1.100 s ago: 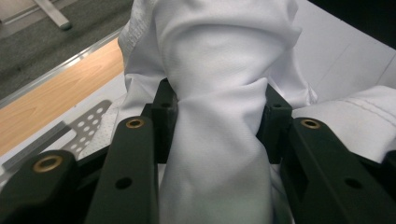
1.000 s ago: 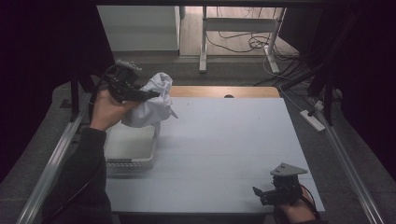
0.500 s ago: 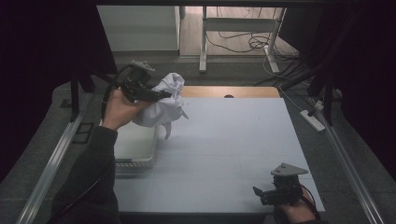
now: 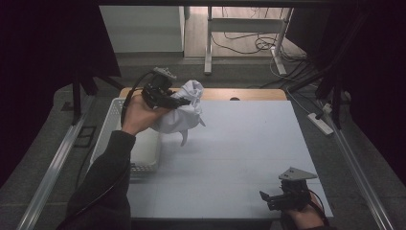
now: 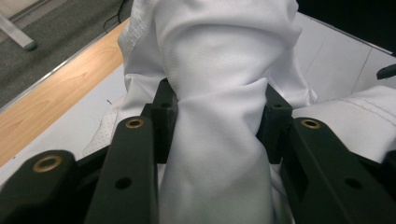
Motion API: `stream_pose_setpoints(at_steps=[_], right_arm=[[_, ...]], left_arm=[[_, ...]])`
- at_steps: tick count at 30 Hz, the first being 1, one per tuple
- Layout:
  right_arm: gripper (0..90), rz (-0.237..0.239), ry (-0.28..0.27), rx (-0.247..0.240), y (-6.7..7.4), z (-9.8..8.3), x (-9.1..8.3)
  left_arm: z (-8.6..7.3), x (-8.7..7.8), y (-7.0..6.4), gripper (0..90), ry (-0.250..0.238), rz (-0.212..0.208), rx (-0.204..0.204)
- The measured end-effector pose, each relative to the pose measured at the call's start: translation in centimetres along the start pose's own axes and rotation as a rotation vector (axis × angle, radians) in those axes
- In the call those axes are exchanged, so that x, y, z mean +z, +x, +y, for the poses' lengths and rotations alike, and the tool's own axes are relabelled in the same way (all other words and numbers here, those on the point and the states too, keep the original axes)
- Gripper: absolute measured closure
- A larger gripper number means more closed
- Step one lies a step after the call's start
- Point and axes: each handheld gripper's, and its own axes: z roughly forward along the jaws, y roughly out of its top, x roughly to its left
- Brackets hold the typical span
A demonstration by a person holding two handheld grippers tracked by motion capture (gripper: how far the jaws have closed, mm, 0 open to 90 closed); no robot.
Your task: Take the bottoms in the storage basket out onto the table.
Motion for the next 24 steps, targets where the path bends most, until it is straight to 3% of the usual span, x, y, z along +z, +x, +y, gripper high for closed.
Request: stream_pose_setpoints(at_steps=[24], right_arm=[[0.6,0.005,-0.005,0.007,-0.1,0.0,0.0]], left_arm=[[-0.3,6.3,-1.5,58.8,0.029,-0.032,0.046]])
